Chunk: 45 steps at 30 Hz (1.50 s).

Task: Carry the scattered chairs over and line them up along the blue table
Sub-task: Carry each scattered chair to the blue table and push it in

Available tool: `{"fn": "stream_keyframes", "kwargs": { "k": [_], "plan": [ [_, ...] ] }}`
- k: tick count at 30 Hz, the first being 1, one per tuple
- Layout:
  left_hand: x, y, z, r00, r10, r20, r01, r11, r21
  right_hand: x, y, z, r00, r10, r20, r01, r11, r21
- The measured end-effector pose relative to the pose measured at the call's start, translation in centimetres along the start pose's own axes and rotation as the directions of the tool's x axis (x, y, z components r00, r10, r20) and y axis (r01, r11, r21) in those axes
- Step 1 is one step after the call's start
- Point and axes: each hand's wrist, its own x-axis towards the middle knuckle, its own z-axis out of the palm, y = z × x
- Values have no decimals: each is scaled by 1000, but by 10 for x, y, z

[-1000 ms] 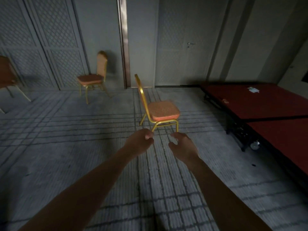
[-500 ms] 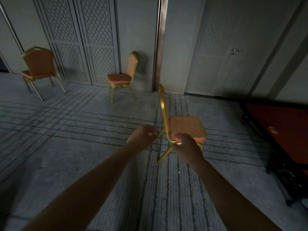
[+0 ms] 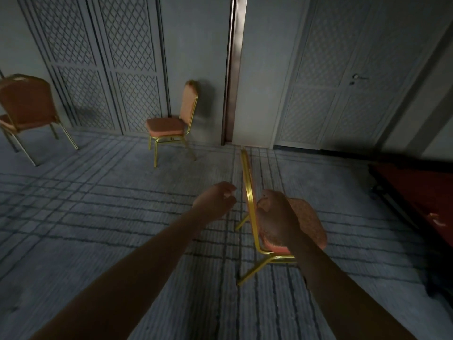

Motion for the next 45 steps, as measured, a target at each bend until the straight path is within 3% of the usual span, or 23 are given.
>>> {"fn": "stream_keyframes", "kwargs": {
  "k": [11,16,21,24,30,33,36,40,45],
  "plan": [
    [210,-47,-14,996,4,88,-5,1000,12,212,10,56,996,84,-3,-83,996,35],
    [315,-69,-8,988,2,153,-9,999,47,312,38,97,978,209,12,-209,973,93],
    [398,-75,-4,959,41,281,-78,989,124,369,52,127,950,309,-45,-307,951,47],
    [438,-80,1,923,99,371,-192,956,222,394,64,142,913,408,20,-409,912,31],
    [514,-102,25,789,307,532,-513,806,296,427,69,164,794,608,-17,-608,794,-10],
    [546,-113,39,686,374,625,-633,730,257,439,62,171,693,716,-81,-718,696,6],
    [572,-121,47,536,441,720,-767,610,198,446,53,178,606,783,-138,-787,616,40],
    [596,-131,57,376,511,773,-872,478,108,445,29,181,473,824,-313,-862,506,29],
    [604,-132,63,251,597,762,-930,368,17,431,13,197,342,800,-493,-909,415,42]
  ]
}}
